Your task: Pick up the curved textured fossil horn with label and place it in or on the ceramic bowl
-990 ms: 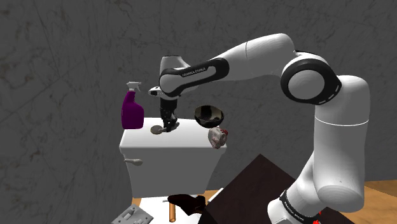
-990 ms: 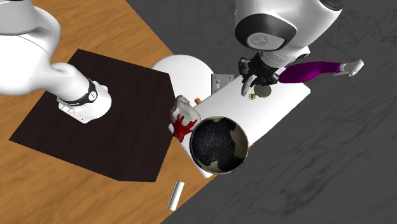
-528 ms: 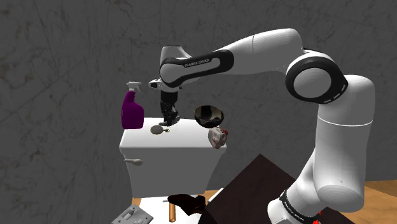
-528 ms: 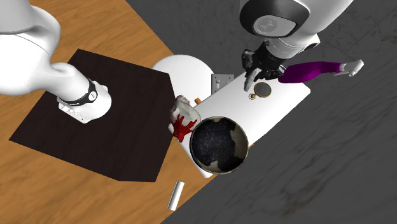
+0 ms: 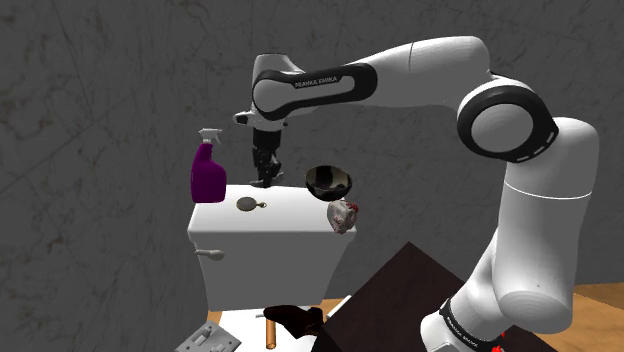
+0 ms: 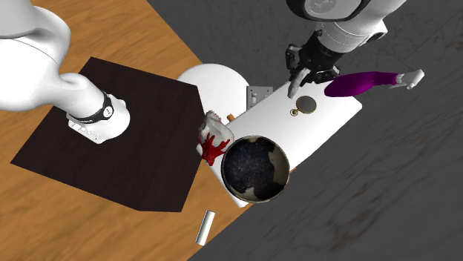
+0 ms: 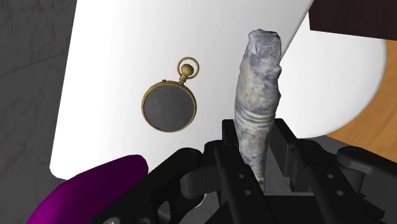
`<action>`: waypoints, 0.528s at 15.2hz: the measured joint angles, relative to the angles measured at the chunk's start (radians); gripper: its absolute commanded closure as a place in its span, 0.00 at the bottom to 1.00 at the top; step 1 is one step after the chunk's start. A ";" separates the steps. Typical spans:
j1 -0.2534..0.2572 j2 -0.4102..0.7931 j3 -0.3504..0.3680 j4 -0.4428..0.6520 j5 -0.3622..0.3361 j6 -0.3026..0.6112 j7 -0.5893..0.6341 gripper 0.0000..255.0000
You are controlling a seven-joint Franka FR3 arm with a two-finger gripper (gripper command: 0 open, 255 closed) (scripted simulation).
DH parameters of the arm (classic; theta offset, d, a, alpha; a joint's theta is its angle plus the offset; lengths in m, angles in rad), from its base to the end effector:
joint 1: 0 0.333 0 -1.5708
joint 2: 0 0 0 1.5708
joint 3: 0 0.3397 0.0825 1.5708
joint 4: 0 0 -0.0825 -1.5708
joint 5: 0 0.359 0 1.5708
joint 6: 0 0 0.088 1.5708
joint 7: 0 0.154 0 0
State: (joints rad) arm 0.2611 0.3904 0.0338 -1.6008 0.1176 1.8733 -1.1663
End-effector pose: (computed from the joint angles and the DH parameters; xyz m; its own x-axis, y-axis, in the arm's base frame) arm 0.6057 0.1964 0.3823 0.1571 0.9856 0.0631 0.9768 -0.1457 -0.1573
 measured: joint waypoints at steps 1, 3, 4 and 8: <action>0.000 -0.003 0.000 0.012 0.000 -0.016 0.002 1.00; -0.001 -0.013 0.000 0.024 -0.001 -0.037 0.004 1.00; 0.000 -0.010 0.000 0.040 -0.001 -0.050 0.005 1.00; -0.003 -0.023 -0.001 0.076 -0.002 -0.098 0.008 1.00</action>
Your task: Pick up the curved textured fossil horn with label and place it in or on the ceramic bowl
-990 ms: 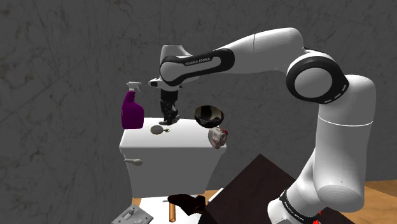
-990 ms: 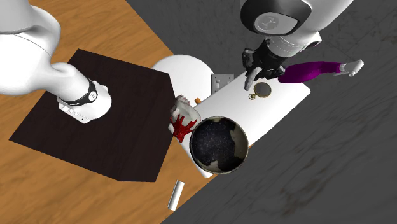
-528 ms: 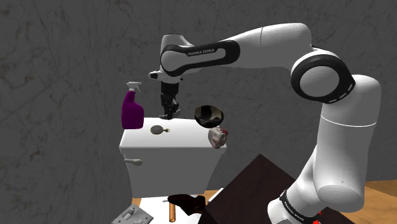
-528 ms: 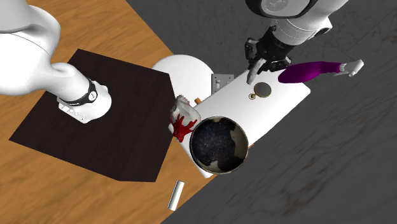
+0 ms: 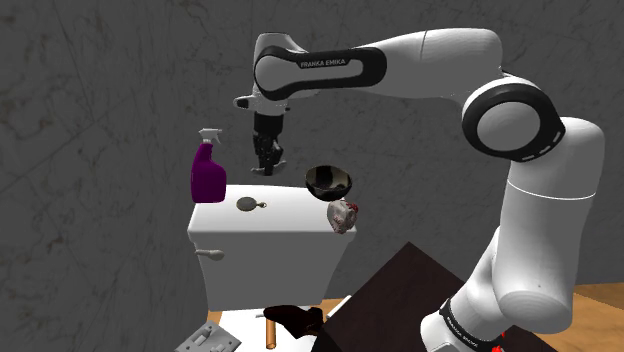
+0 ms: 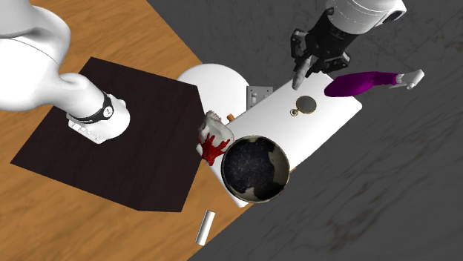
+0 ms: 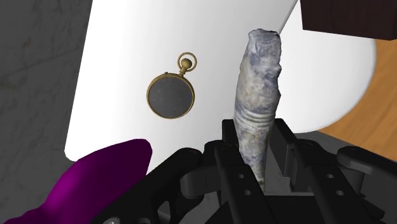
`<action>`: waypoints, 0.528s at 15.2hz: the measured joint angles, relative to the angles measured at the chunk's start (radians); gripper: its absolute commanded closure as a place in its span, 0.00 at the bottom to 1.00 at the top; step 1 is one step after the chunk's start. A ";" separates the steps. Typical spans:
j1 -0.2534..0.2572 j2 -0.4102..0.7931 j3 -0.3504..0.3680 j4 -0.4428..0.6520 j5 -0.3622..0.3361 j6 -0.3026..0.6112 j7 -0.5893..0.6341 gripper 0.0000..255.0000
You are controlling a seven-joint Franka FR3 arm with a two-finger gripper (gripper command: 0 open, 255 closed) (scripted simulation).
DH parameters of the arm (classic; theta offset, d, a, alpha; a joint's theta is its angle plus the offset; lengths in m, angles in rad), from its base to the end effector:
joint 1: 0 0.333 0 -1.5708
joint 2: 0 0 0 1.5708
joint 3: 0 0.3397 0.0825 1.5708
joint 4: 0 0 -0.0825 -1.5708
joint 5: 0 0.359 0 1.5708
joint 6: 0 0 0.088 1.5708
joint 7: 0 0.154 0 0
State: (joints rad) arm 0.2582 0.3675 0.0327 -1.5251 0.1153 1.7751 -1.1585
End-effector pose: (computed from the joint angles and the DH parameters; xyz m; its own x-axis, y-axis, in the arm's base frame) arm 0.6050 0.1945 0.4230 0.1570 0.9856 0.0632 0.9768 -0.1455 -0.1571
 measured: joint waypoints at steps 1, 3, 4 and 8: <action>0.000 -0.001 0.000 0.010 0.000 -0.012 0.002 1.00; -0.005 -0.010 -0.002 0.009 0.000 -0.020 -0.005 1.00; -0.014 -0.020 -0.007 -0.003 0.000 -0.019 -0.019 1.00; -0.063 -0.096 -0.034 -0.105 0.000 -0.002 -0.096 1.00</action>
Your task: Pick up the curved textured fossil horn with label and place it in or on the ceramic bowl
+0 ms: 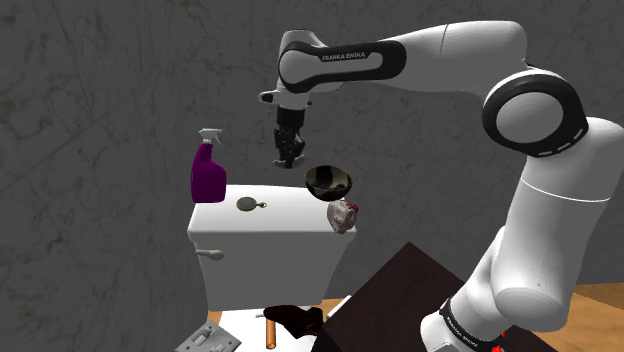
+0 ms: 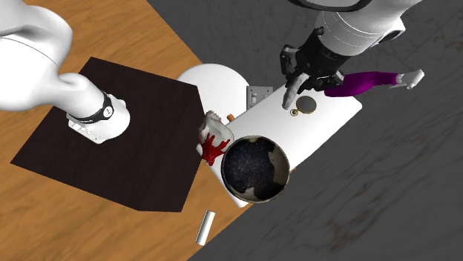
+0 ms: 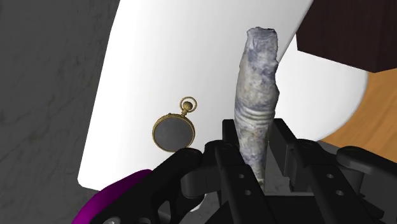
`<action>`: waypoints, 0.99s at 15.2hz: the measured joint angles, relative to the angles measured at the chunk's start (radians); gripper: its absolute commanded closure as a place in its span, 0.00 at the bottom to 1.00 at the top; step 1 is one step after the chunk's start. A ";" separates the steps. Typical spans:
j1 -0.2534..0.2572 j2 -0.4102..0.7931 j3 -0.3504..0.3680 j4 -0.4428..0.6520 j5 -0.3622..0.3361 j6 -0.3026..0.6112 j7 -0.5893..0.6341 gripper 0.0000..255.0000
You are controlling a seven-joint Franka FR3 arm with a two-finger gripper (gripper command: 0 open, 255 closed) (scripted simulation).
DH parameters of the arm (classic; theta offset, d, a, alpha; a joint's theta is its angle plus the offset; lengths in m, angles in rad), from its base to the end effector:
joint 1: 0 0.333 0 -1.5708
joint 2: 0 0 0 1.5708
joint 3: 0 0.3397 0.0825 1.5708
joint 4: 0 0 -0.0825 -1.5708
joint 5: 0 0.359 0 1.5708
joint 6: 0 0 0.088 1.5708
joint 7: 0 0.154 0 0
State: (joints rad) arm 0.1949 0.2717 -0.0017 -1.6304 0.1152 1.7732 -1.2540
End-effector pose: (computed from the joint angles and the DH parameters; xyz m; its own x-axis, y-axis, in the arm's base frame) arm 0.5905 0.1312 0.4361 0.1580 0.9855 0.0624 0.9766 -0.1466 -0.1571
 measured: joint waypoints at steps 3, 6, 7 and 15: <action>-0.037 -0.038 -0.024 -0.051 -0.002 0.006 -0.061 1.00; -0.073 -0.073 -0.049 -0.091 -0.006 0.005 -0.121 1.00; -0.085 -0.082 -0.058 -0.106 -0.008 0.009 -0.142 1.00; -0.171 -0.118 -0.123 -0.170 -0.023 0.024 -0.292 1.00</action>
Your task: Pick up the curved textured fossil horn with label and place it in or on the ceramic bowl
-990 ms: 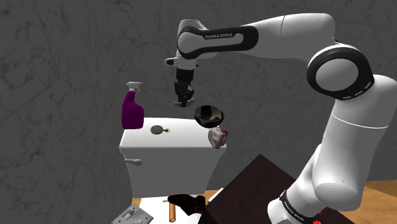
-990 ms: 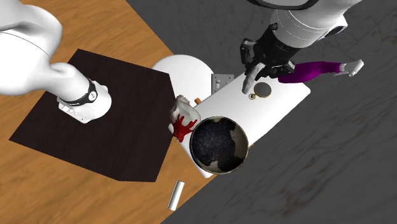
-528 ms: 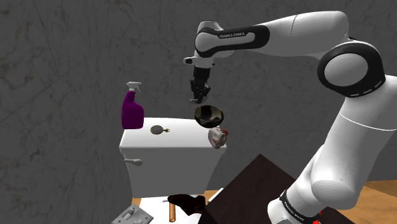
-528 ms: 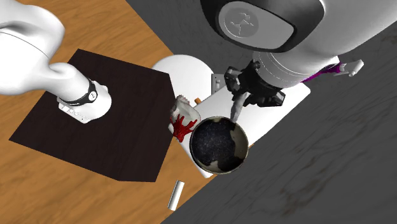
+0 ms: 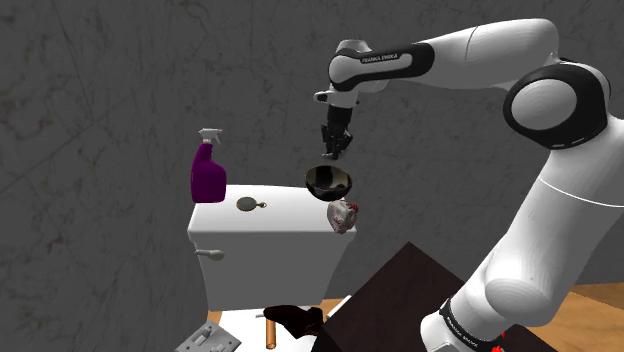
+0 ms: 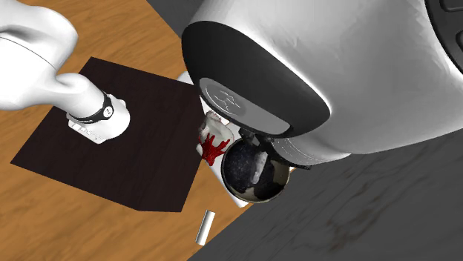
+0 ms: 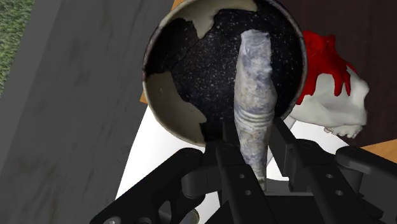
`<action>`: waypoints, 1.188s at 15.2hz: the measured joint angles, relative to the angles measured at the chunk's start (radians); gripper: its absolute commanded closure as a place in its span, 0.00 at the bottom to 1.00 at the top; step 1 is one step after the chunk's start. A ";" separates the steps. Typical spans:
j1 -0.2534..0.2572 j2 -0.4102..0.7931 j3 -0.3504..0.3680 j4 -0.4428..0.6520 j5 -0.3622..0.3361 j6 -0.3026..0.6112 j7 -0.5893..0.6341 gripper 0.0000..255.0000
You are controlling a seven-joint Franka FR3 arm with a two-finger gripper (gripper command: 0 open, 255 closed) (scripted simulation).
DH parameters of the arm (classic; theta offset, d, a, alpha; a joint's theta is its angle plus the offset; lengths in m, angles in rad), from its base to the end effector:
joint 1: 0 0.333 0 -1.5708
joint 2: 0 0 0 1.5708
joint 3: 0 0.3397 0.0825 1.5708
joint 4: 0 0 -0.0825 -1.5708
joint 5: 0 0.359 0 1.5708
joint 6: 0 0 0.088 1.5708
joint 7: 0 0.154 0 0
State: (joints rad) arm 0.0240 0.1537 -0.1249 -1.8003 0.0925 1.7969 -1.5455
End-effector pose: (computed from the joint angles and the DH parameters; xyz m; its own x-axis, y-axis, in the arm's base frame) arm 0.5589 -0.0417 0.4334 0.1580 0.9854 0.0627 0.9766 -0.1466 -0.1574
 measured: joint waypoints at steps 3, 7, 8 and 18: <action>-0.003 0.010 -0.002 -0.026 0.002 0.035 -0.009 1.00; -0.003 0.022 -0.002 -0.062 0.004 0.082 -0.015 1.00; -0.004 0.026 -0.002 -0.071 0.005 0.096 -0.017 1.00; -0.003 0.049 0.000 -0.107 0.011 0.154 -0.022 1.00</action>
State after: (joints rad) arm 0.0205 0.2028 -0.1252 -1.9072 0.1032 1.9512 -1.5678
